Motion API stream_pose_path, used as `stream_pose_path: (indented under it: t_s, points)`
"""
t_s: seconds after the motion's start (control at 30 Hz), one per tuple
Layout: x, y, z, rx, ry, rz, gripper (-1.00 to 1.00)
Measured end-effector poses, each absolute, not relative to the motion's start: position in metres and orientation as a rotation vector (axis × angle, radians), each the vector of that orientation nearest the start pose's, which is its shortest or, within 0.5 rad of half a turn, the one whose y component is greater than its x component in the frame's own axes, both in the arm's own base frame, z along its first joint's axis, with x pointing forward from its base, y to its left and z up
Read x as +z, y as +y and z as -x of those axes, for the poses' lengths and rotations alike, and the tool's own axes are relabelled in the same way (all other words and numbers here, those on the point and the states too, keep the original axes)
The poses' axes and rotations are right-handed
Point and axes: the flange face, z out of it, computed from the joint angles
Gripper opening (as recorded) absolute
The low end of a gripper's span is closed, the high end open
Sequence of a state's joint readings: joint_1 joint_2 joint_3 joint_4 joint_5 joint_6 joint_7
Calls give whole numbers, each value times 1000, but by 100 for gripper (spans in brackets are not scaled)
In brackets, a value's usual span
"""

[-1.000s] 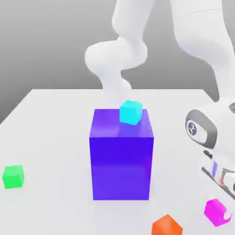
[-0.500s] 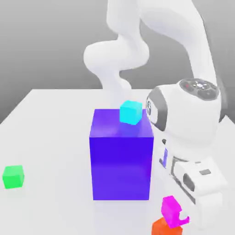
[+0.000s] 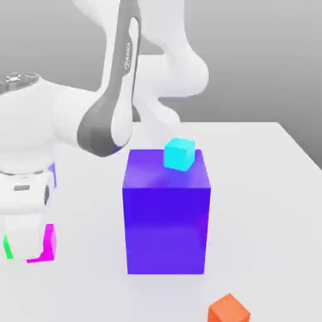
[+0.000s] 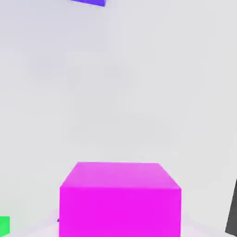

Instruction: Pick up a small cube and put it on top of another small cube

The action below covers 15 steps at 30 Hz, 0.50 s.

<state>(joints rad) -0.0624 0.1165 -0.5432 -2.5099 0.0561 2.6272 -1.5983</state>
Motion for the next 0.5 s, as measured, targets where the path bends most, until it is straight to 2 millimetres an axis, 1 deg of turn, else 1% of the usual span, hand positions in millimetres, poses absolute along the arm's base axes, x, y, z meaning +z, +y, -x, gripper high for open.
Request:
stream_pose_path:
  t_s: [0.1,0.13,0.17,0.27,0.4,0.43,0.5]
  points:
    - [247,-321,-329,26,-1384,2842,-100]
    - [244,-328,-315,14,-1368,2839,-100]
    - [240,-330,-310,6,-1371,2834,-100]
    - [221,-331,-309,-1,-1380,2828,-100]
    - [187,-331,-307,-1,-1377,2826,-100]
    - [181,-330,-306,0,-1376,2826,100]
    - [181,-330,-306,0,-1375,2826,100]
